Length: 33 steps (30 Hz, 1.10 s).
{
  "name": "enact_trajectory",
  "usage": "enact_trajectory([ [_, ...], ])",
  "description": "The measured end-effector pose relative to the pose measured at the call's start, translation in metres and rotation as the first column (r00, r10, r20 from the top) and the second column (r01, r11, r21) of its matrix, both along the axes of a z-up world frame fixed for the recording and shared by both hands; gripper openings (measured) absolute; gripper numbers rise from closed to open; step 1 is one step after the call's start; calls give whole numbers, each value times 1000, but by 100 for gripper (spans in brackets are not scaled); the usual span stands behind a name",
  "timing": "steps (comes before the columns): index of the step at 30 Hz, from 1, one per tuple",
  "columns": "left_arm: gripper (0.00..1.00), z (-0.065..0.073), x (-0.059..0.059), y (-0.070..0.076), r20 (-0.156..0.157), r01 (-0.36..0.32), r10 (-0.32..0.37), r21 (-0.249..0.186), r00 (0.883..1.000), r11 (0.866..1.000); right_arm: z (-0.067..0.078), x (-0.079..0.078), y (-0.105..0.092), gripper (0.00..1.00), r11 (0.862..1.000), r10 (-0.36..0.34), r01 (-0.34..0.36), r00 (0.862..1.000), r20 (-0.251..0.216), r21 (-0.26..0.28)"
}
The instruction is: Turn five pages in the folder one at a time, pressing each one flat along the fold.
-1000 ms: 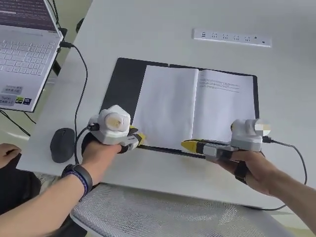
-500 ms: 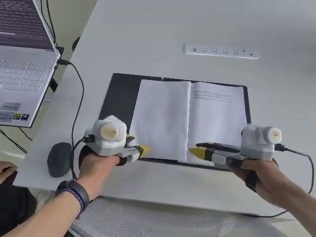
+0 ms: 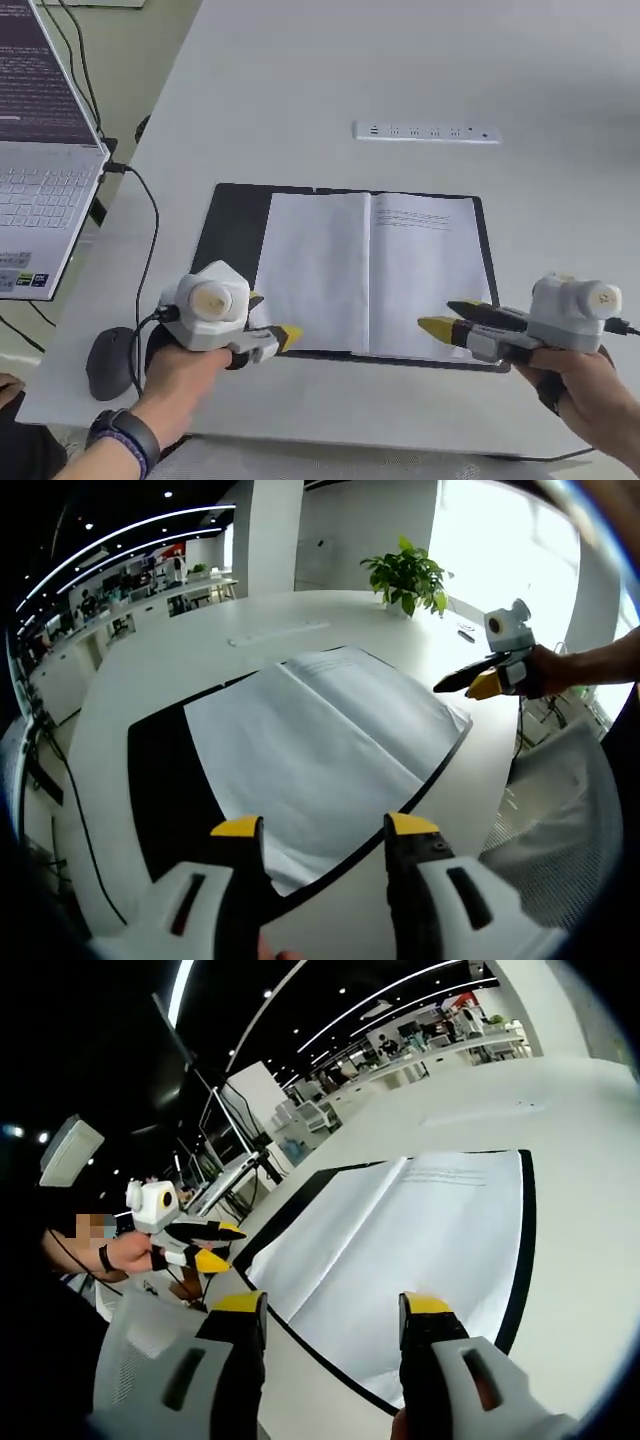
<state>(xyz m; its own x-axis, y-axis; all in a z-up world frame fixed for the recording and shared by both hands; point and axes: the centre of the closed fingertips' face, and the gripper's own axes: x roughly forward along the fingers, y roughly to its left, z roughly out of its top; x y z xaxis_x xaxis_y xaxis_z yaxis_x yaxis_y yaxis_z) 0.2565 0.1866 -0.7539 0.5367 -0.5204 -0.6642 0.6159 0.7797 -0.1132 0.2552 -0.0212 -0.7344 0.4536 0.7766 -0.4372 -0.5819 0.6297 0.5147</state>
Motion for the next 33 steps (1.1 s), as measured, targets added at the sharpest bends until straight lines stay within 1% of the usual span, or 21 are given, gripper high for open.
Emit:
enact_trajectory([
  [5, 51, 16, 0, 6, 31, 2, -2, 4, 1000, 1000, 8, -2, -20, 54, 999, -2, 4, 999, 36, -46],
  [8, 53, 24, -1, 10, 46, 3, -3, 7, 999, 1000, 14, -7, -30, 59, 995, 24, -18, 998, 63, -100],
  [10, 55, 32, -3, 12, 58, 1, -1, 2, 998, 1000, 19, -9, -35, 61, 992, 28, -19, 996, 79, -122],
  [12, 58, 40, -3, 15, 79, -1, 1, 0, 997, 1000, 24, -11, -39, 63, 991, 26, -14, 996, 91, -130],
  [13, 58, 46, -4, 17, 96, -1, 1, 1, 995, 1000, 25, -11, -41, 65, 991, 22, -9, 995, 96, -136],
  [14, 59, 48, -4, 17, 100, 0, -1, 2, 995, 1000, 27, -11, -44, 68, 989, 16, -1, 994, 105, -147],
  [15, 60, 55, -4, 18, 117, 2, -3, 3, 993, 1000, 29, -12, -46, 69, 988, 16, 1, 994, 110, -151],
  [17, 61, 64, -6, 20, 133, 0, 0, 0, 991, 1000, 33, -15, -50, 70, 988, 9, 11, 992, 124, -157],
  [19, 64, 70, -6, 24, 143, -5, 7, -12, 990, 1000, 36, -18, -53, 71, 986, 4, 18, 991, 132, -164],
  [22, 67, 76, -8, 27, 150, -11, 14, -18, 989, 1000, 40, -21, -57, 72, 984, -3, 29, 989, 145, -175],
  [27, 71, 88, -18, 33, 160, -38, 42, -30, 986, 999, 48, -28, -66, 74, 981, -25, 56, 986, 164, -185],
  [31, 73, 93, -24, 38, 167, -58, 64, -38, 984, 998, 51, -34, -70, 75, 980, -39, 71, 985, 169, -187],
  [33, 73, 94, -26, 41, 166, -65, 71, -39, 984, 997, 51, -37, -71, 75, 979, -43, 75, 985, 169, -188],
])
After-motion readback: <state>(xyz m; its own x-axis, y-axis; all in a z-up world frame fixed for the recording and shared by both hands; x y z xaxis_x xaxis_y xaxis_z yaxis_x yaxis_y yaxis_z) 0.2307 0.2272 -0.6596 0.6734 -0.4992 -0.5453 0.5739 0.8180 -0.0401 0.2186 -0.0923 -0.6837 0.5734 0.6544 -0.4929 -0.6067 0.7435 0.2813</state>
